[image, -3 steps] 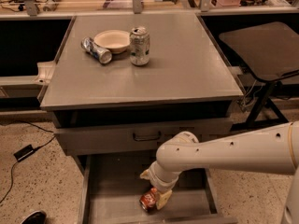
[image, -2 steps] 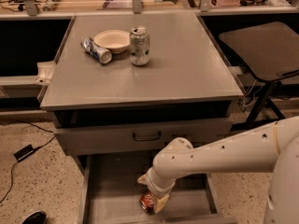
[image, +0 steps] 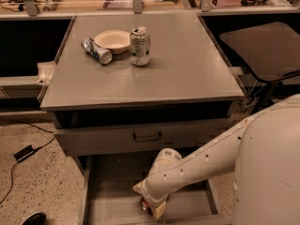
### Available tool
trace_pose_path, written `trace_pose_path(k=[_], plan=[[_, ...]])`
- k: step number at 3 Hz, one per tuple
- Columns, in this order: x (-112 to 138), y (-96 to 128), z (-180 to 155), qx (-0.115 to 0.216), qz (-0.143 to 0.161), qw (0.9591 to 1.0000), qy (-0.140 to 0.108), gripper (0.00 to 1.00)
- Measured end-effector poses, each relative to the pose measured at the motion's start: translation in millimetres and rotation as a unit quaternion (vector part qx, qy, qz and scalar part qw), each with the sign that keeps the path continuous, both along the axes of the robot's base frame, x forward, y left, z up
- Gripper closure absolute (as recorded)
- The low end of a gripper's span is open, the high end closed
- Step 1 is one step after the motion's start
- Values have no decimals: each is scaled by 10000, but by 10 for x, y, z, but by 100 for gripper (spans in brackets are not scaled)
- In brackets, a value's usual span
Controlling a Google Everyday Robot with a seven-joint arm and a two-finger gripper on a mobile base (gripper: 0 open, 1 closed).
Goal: Pick coke can from middle drawer and place on counter
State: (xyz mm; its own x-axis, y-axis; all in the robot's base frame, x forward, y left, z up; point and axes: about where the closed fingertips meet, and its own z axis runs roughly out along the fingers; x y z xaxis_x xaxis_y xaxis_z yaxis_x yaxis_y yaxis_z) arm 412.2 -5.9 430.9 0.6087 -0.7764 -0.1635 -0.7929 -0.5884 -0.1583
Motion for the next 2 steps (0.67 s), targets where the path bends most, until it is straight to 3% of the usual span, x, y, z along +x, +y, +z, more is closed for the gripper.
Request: trace_pose_path(k=[2], plan=[[136, 114, -285, 23, 351, 9993, -126, 23]])
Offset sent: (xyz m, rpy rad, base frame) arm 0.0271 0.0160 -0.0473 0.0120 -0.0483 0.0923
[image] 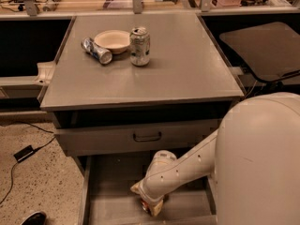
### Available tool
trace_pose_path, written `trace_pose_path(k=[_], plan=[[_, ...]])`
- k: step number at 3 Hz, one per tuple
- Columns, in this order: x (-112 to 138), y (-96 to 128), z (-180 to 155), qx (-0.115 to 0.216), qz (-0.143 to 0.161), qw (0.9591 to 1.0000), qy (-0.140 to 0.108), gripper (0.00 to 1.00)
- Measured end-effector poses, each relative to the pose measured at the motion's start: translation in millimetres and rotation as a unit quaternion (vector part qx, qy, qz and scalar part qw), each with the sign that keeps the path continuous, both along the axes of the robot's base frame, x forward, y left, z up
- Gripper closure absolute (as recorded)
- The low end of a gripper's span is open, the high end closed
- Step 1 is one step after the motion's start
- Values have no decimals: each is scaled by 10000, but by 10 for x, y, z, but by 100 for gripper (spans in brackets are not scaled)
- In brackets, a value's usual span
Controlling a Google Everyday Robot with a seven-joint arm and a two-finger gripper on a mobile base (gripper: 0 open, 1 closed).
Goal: Pick coke can from middle drawer and place on counter
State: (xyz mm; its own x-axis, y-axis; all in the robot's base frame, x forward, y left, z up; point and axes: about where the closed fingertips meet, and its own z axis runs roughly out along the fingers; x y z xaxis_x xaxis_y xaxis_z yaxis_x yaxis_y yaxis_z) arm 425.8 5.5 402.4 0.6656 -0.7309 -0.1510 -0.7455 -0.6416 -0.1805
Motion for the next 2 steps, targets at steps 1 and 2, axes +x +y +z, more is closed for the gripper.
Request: trace_pose_path(k=[1, 2], plan=[[47, -14, -180, -119, 44, 9999, 72, 22], [76, -36, -299, -203, 52, 9997, 131, 38]])
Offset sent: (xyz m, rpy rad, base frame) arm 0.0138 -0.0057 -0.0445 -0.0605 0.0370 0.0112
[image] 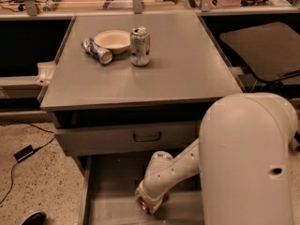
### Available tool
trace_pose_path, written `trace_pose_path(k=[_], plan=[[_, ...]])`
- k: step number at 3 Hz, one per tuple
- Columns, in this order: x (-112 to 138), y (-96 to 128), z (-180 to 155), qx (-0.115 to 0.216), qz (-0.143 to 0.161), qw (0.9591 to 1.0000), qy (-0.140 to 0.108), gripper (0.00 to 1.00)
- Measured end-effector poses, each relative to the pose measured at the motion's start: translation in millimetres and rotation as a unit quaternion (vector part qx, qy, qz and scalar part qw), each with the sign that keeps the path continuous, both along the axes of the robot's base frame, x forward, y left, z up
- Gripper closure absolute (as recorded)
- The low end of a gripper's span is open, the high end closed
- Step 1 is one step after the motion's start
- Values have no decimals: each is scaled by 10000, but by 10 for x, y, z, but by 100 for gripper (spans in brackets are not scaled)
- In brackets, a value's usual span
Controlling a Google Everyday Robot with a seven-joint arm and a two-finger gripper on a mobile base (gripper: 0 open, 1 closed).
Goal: Pick coke can from middle drawer and place on counter
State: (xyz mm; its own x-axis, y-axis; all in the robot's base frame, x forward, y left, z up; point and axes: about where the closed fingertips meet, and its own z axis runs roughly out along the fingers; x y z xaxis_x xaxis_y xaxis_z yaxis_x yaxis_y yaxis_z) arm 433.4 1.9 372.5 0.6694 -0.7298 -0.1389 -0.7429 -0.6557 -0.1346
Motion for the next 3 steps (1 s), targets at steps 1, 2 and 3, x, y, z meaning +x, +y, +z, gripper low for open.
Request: trace_pose_path(k=[1, 2, 3], plan=[[-6, 8, -59, -27, -35, 10000, 71, 52], [-25, 36, 90, 145, -237, 9995, 125, 75], [3, -106, 524, 239, -667, 9974, 151, 99]])
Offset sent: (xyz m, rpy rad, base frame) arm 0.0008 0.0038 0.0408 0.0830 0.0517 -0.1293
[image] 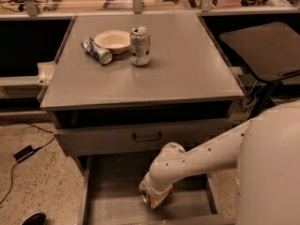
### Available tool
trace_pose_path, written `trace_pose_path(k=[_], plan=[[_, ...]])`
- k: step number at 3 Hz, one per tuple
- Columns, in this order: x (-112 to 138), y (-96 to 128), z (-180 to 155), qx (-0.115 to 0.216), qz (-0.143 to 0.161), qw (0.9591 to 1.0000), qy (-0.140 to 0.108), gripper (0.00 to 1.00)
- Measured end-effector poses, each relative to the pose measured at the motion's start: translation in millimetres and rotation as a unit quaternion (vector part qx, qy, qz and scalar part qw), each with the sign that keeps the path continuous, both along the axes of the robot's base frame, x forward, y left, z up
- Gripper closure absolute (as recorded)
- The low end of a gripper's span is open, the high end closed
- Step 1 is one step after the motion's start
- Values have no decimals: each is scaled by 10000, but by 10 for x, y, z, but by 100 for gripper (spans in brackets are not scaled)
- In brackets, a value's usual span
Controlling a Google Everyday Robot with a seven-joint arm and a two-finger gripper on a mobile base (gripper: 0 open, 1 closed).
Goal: Pick coke can from middle drawer and place on counter
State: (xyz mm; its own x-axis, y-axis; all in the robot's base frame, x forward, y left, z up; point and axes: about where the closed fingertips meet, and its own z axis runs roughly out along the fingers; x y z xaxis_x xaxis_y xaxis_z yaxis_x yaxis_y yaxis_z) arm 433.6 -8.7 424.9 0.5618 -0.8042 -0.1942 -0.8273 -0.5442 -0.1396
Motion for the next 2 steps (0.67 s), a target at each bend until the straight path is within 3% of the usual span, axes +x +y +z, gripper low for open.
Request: trace_pose_path(k=[1, 2], plan=[[130, -270, 661, 211, -418, 9988, -159, 100], [145, -659, 1321, 541, -827, 9950, -140, 100]])
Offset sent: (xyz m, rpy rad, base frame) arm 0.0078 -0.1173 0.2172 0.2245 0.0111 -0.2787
